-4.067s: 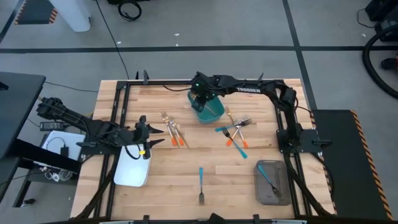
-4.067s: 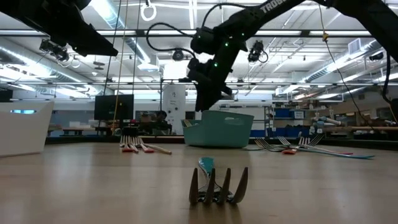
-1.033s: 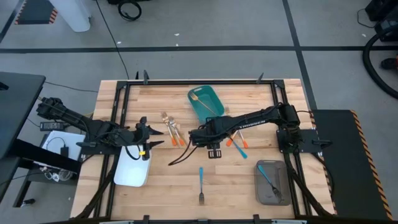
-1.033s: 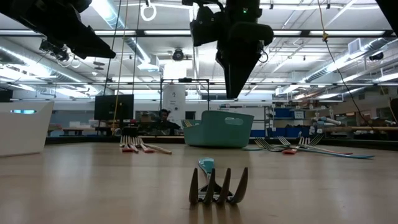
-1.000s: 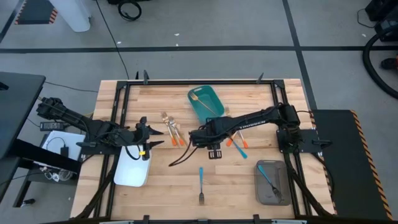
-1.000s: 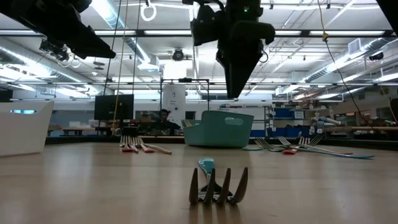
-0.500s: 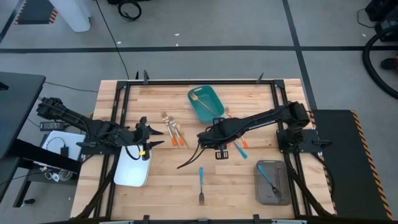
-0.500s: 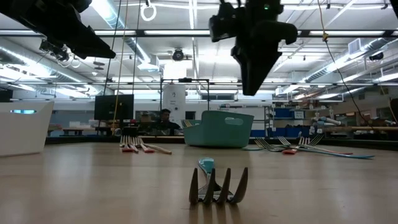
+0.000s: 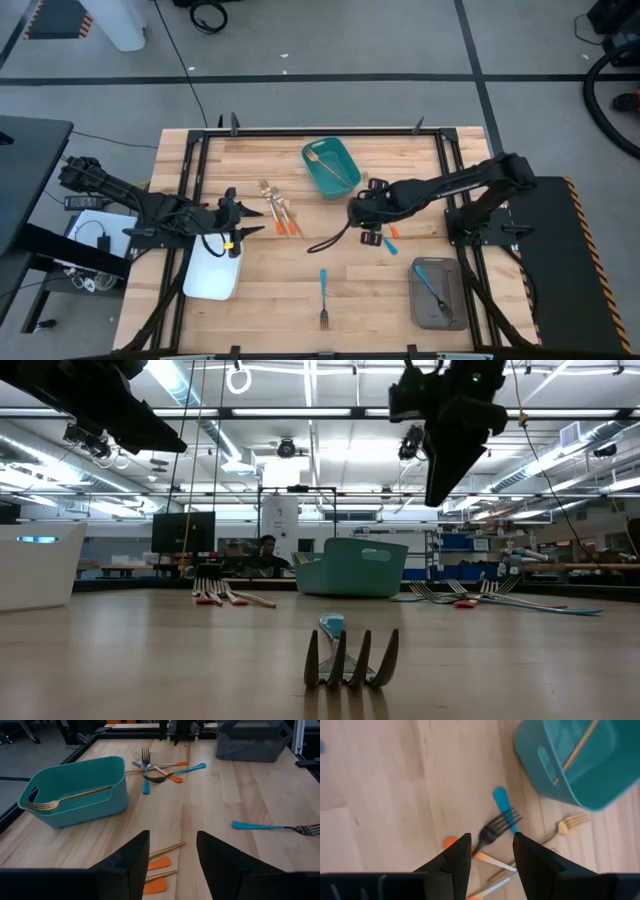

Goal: Sort silverware by color (type)
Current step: Put the blue fork into the black bin

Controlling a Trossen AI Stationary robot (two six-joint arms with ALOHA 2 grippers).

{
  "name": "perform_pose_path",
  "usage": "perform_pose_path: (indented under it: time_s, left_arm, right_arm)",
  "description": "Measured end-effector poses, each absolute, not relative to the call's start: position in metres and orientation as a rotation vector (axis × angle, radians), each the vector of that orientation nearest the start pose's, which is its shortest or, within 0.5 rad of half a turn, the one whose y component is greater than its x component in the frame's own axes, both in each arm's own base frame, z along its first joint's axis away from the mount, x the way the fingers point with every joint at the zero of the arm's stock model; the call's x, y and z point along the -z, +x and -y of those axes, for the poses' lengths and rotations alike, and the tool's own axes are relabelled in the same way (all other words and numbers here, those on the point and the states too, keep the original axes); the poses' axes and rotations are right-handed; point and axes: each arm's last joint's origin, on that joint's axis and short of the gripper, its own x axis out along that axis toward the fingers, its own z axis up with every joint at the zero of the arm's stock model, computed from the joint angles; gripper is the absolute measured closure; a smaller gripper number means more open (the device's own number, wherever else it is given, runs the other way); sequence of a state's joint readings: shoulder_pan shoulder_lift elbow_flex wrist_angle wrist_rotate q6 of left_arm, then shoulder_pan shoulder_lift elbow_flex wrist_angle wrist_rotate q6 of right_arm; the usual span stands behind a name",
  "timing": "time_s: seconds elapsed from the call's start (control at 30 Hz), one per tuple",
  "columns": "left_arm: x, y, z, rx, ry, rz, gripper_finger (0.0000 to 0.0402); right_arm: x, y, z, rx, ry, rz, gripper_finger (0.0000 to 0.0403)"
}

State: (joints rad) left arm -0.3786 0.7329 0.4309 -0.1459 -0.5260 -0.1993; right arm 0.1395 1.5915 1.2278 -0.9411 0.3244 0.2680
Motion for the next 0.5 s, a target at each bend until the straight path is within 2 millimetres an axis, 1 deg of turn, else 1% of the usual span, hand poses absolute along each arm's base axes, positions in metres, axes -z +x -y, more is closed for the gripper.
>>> perform_pose_path:
  time_s: [0.2,0.33,0.5]
  left_arm:
    - [-0.224,0.153,0.045,-0.185,-0.004,-0.386,0.0230]
    - [-0.224,0.153,0.045,-0.185,-0.004,-0.386,0.0230]
    - [-0.224,0.153,0.045,-0.184,-0.002,-0.387,0.0230]
  right_arm:
    - [-0.231,0.288,-0.017,0.363,-0.019,-1.190,0.0251]
    - [-0.223,0.286,-0.009,0.364,0.013,-1.184,0.0251]
    - [-0.212,0.283,0.000,0.338,0.009,-1.210,0.0251]
